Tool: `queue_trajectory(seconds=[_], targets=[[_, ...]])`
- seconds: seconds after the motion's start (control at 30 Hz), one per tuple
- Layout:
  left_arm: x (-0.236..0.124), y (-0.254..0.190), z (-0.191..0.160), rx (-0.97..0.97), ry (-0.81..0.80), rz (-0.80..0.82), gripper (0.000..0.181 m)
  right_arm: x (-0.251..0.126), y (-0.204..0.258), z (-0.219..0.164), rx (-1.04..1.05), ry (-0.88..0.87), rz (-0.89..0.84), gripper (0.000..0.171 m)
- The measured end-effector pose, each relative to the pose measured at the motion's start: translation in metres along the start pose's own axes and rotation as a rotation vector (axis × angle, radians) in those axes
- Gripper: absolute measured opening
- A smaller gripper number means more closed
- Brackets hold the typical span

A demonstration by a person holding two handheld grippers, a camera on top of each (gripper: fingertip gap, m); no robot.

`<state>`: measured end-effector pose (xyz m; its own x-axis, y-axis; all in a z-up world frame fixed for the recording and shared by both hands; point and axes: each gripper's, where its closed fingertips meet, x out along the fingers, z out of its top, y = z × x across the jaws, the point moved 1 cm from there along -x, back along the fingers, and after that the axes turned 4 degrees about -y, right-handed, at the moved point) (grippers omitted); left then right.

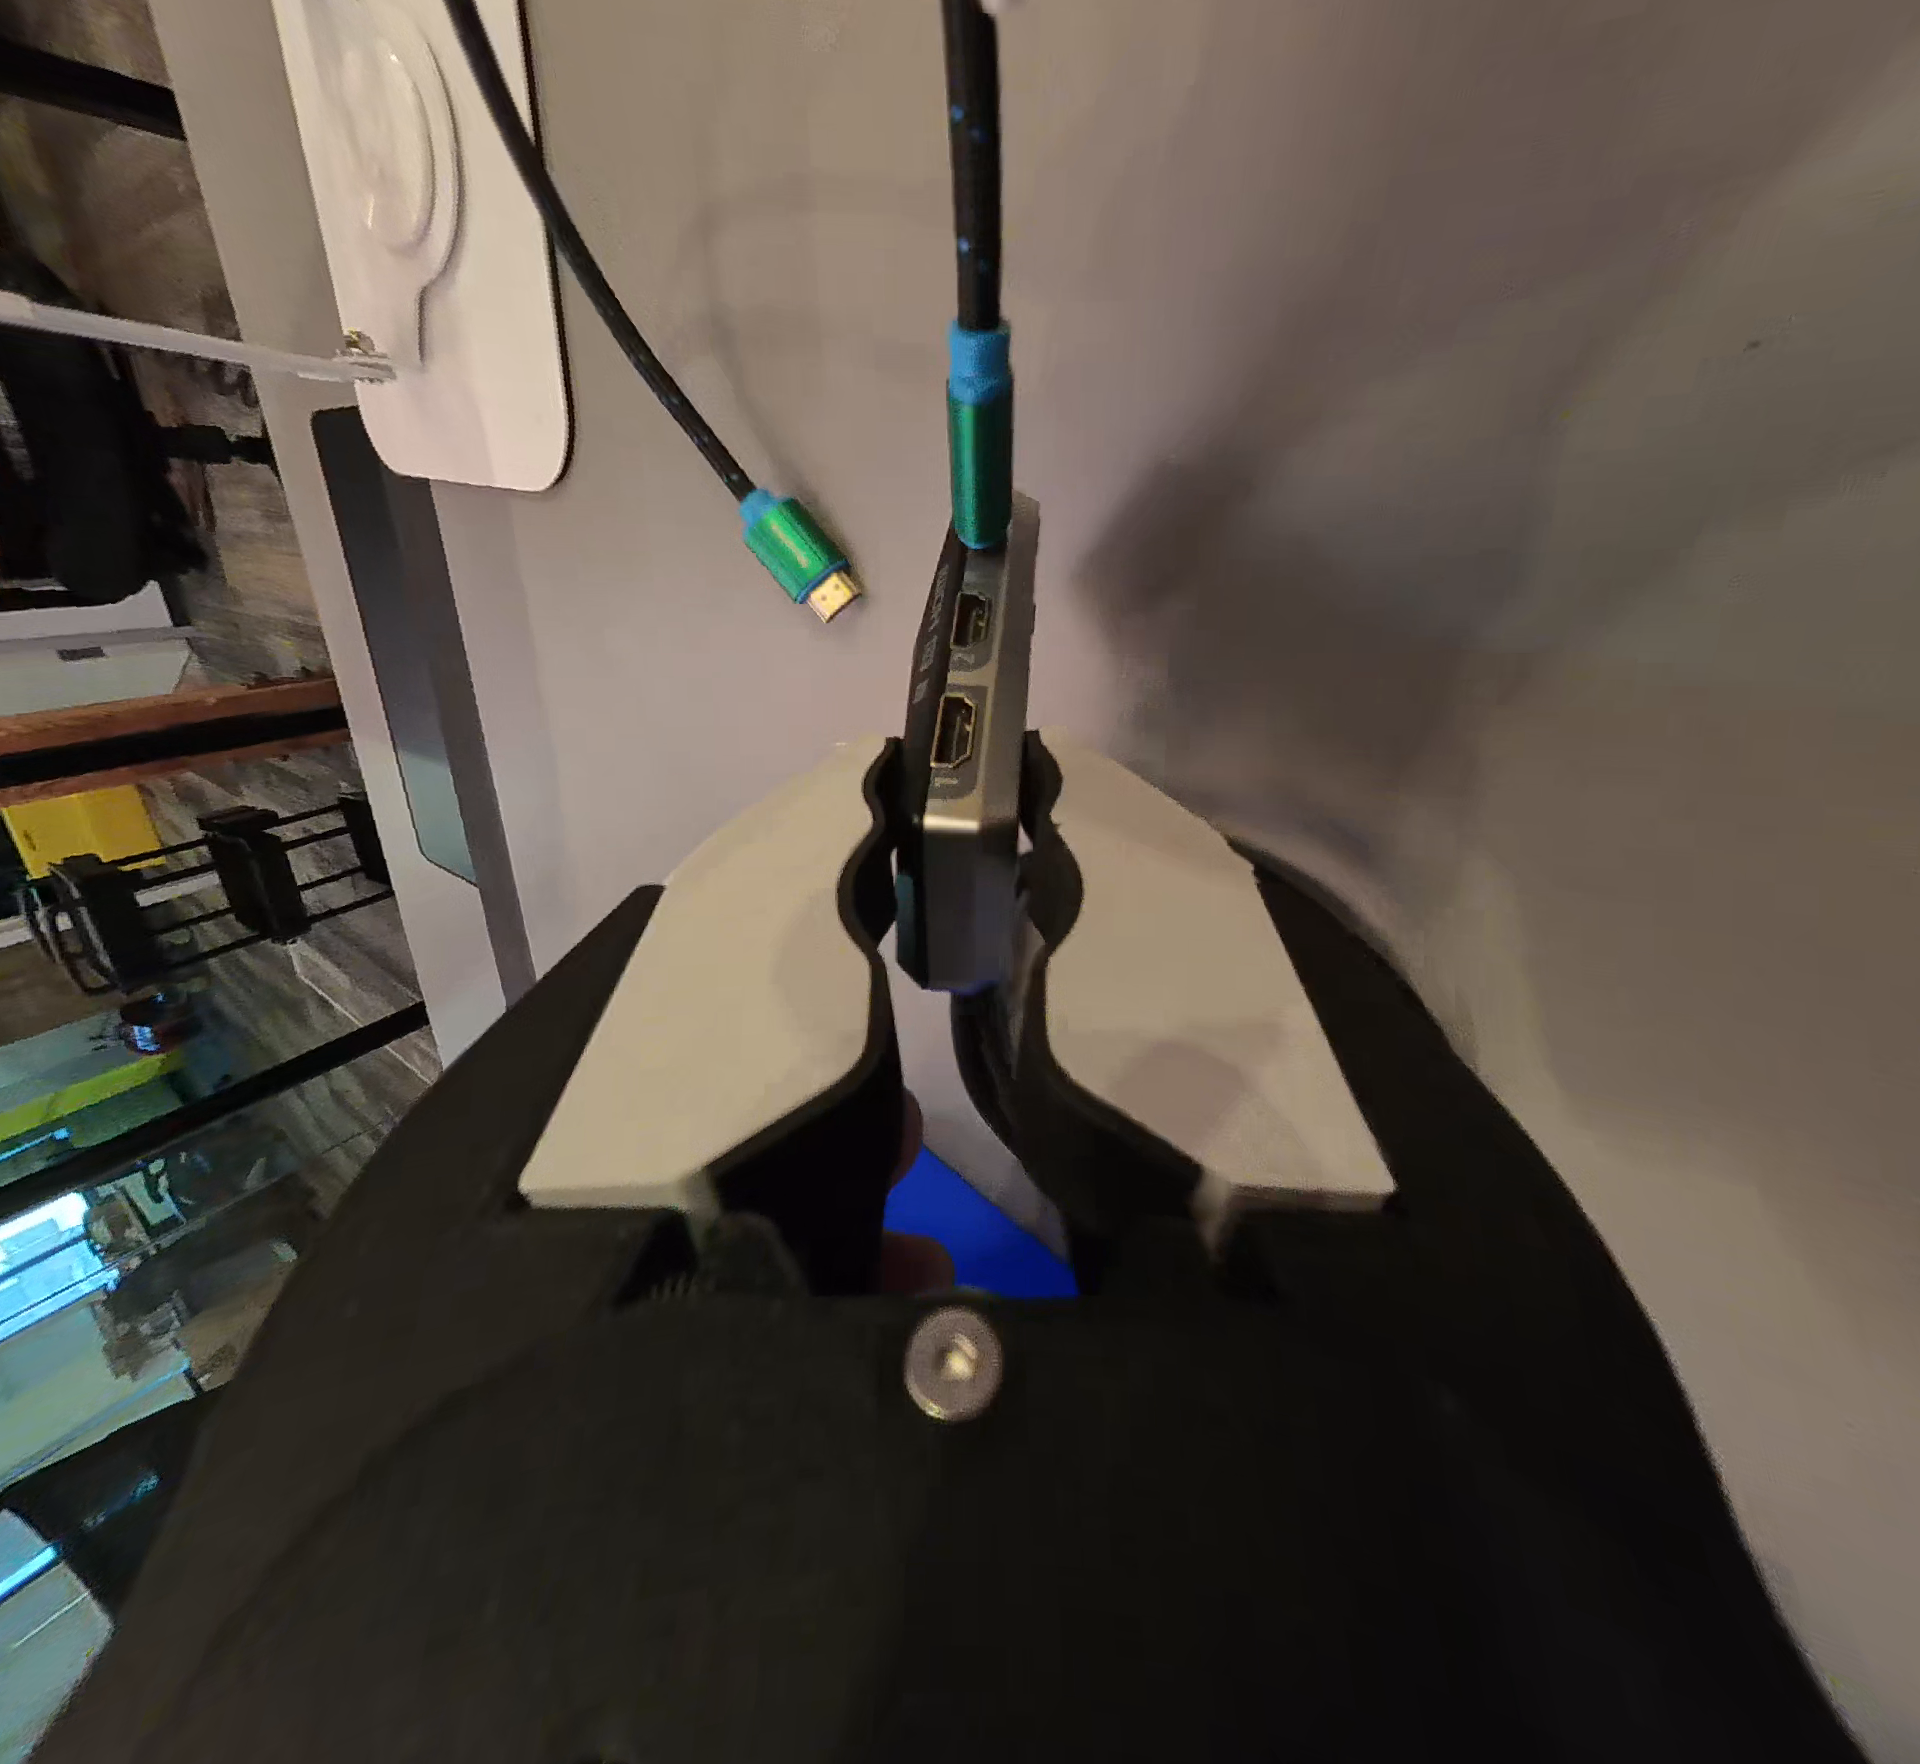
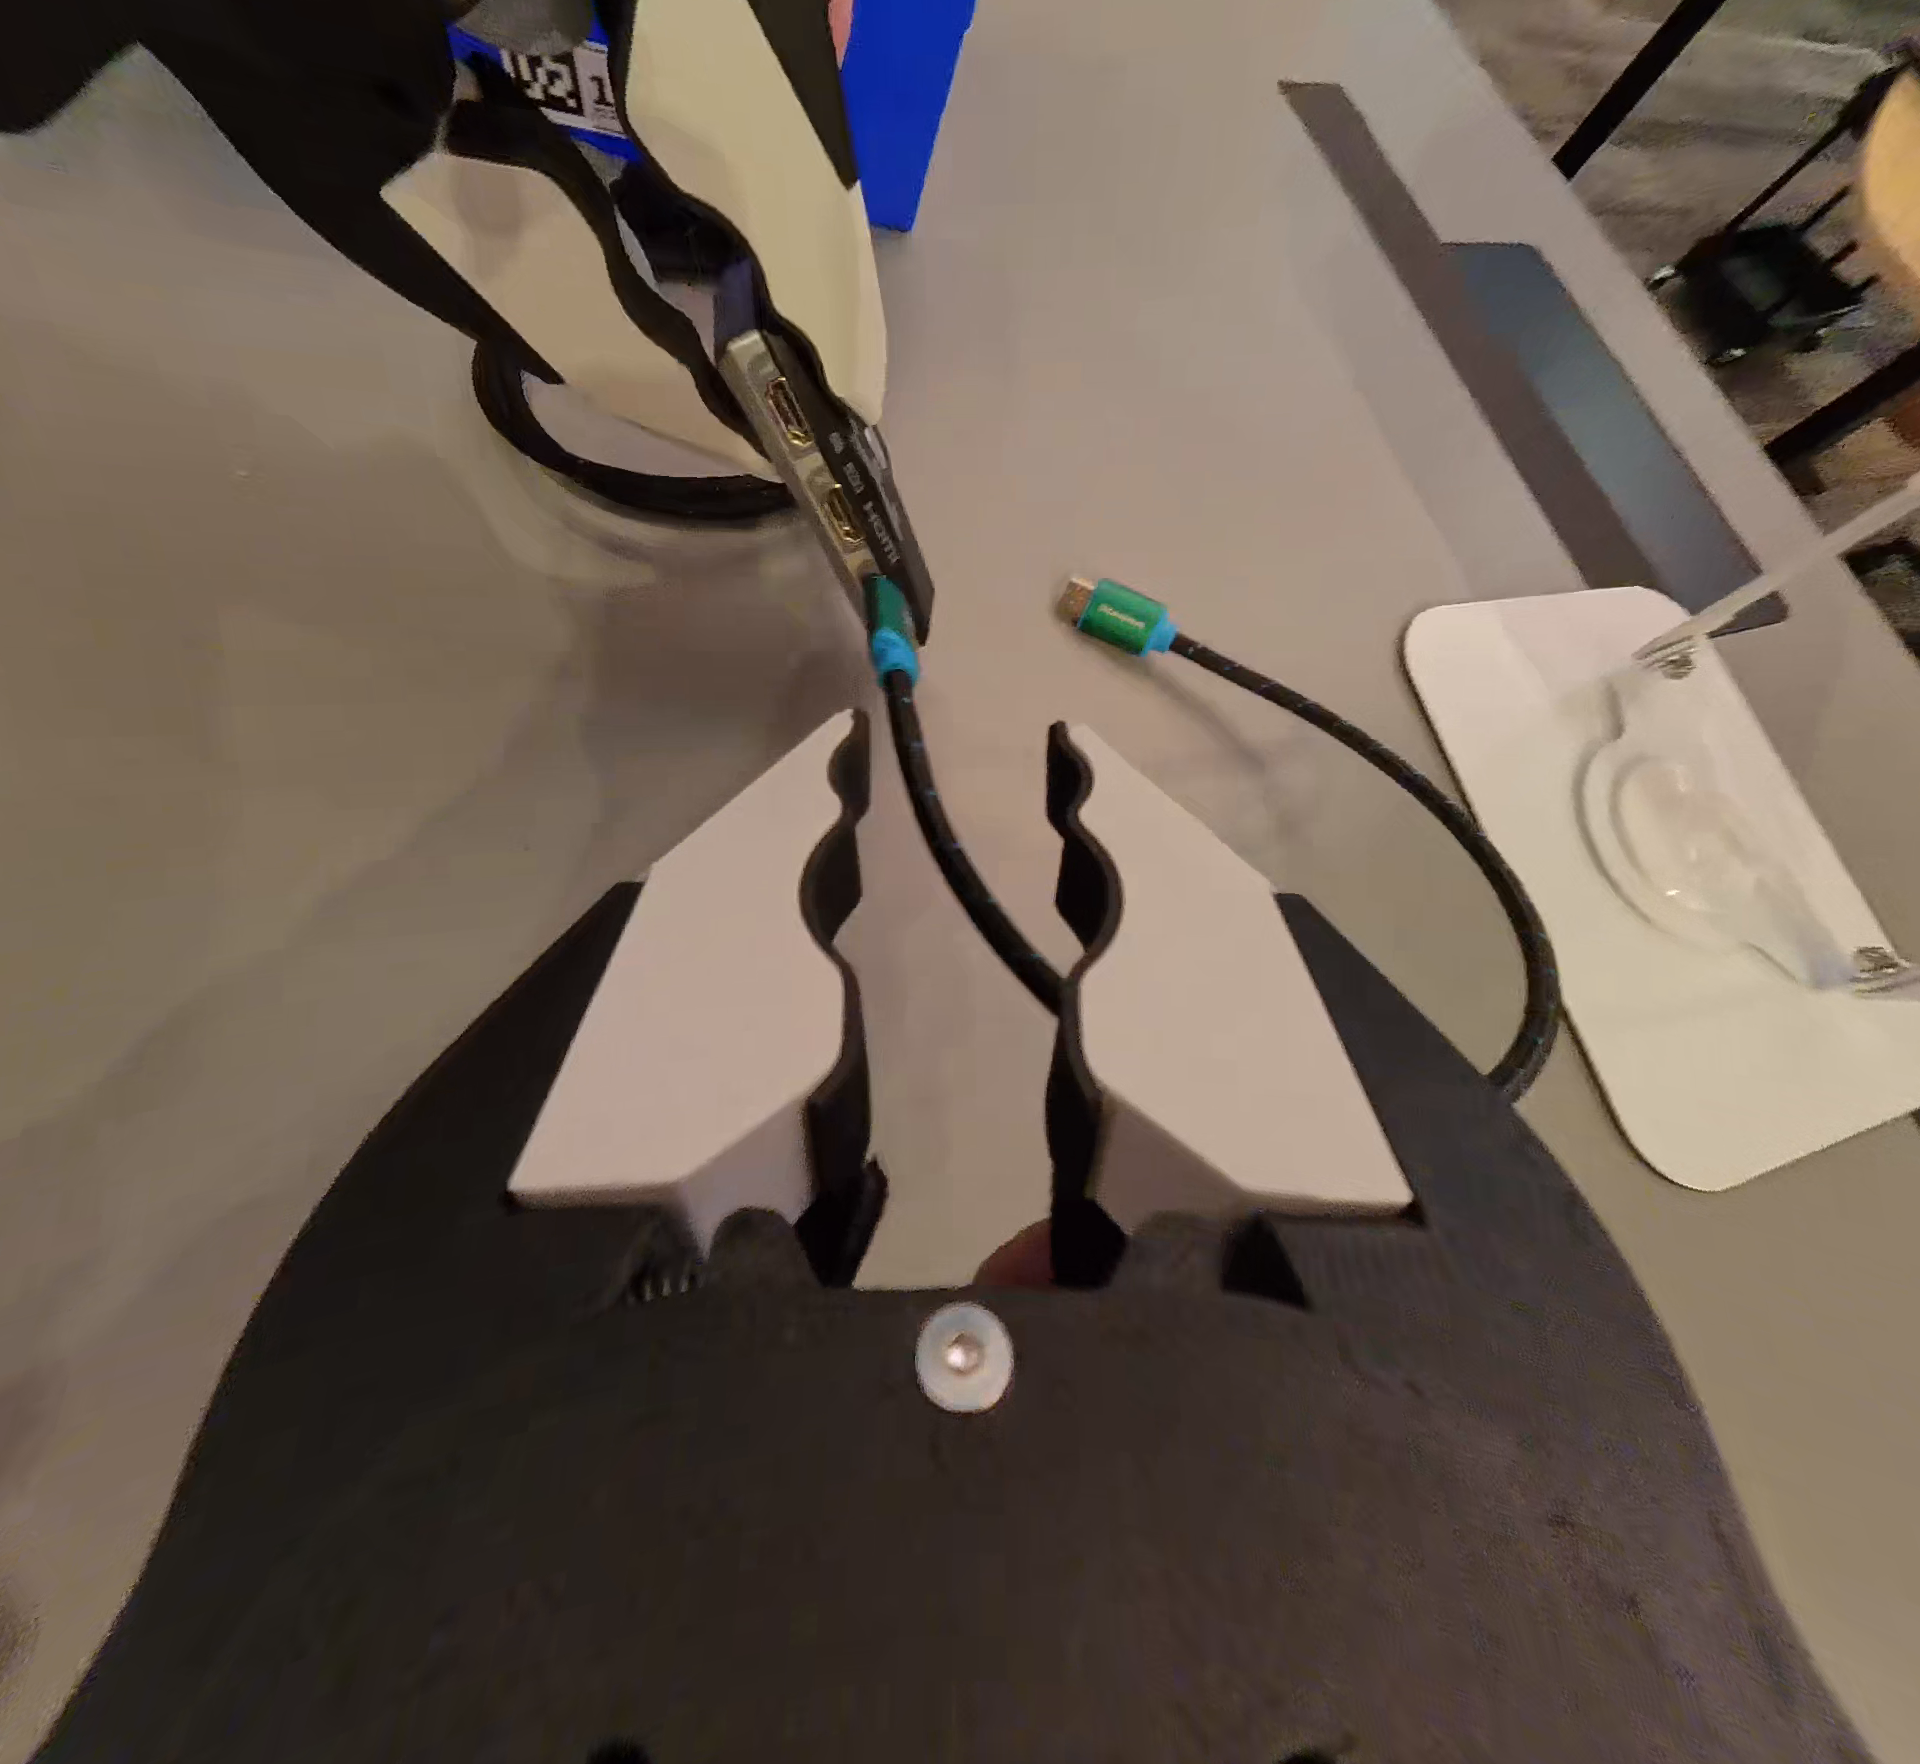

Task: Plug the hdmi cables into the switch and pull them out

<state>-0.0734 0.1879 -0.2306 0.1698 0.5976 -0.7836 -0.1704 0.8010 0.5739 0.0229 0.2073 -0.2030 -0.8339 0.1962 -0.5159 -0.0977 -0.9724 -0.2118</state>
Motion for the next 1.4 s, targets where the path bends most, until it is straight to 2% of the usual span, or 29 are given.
queue_trajectory(seconds=[0.1, 0.17, 0.37, 0.43, 0.57, 0.7, 0.83, 0.97, 1.17, 1.3, 1.4], targets=[[-0.004, -0.002, 0.003, 0.010, -0.027, 0.041, 0.020, 0.008, 0.008, 0.003, -0.028, -0.018, 0.027, 0.050], [-0.006, -0.004, 0.006, 0.057, -0.033, 0.093, 0.020, 0.017, 0.012, 0.000, -0.064, 0.006, 0.029, 0.052], [-0.011, -0.015, 0.015, 0.062, -0.072, 0.108, 0.020, 0.043, 0.013, -0.016, -0.414, 0.217, -0.063, 0.025], [-0.014, -0.012, 0.015, 0.052, -0.077, 0.117, 0.020, 0.048, 0.014, -0.019, -0.471, 0.233, -0.066, 0.007], [-0.018, -0.010, 0.015, 0.040, -0.094, 0.129, 0.020, 0.046, 0.014, -0.014, -0.519, 0.179, -0.104, 0.007], [-0.032, -0.005, 0.021, -0.014, -0.181, 0.103, 0.023, 0.037, 0.012, -0.004, -0.556, 0.102, -0.142, 0.007], [-0.065, -0.003, 0.032, -0.189, -0.324, -0.095, 0.061, 0.030, 0.011, 0.000, -0.645, 0.068, -0.182, 0.007], [-0.088, 0.003, 0.030, -0.319, -0.384, -0.338, 0.087, 0.023, 0.014, 0.012, -0.743, 0.023, -0.228, 0.007], [-0.073, -0.015, 0.026, -0.304, -0.297, -0.585, 0.131, 0.015, 0.022, 0.030, -0.869, -0.001, -0.286, 0.007], [-0.058, -0.028, 0.027, -0.219, -0.220, -0.647, 0.145, 0.013, 0.029, 0.039, -0.925, -0.018, -0.292, 0.007], [-0.048, -0.038, 0.028, -0.139, -0.172, -0.672, 0.146, 0.012, 0.034, 0.046, -0.938, -0.047, -0.291, 0.007]])
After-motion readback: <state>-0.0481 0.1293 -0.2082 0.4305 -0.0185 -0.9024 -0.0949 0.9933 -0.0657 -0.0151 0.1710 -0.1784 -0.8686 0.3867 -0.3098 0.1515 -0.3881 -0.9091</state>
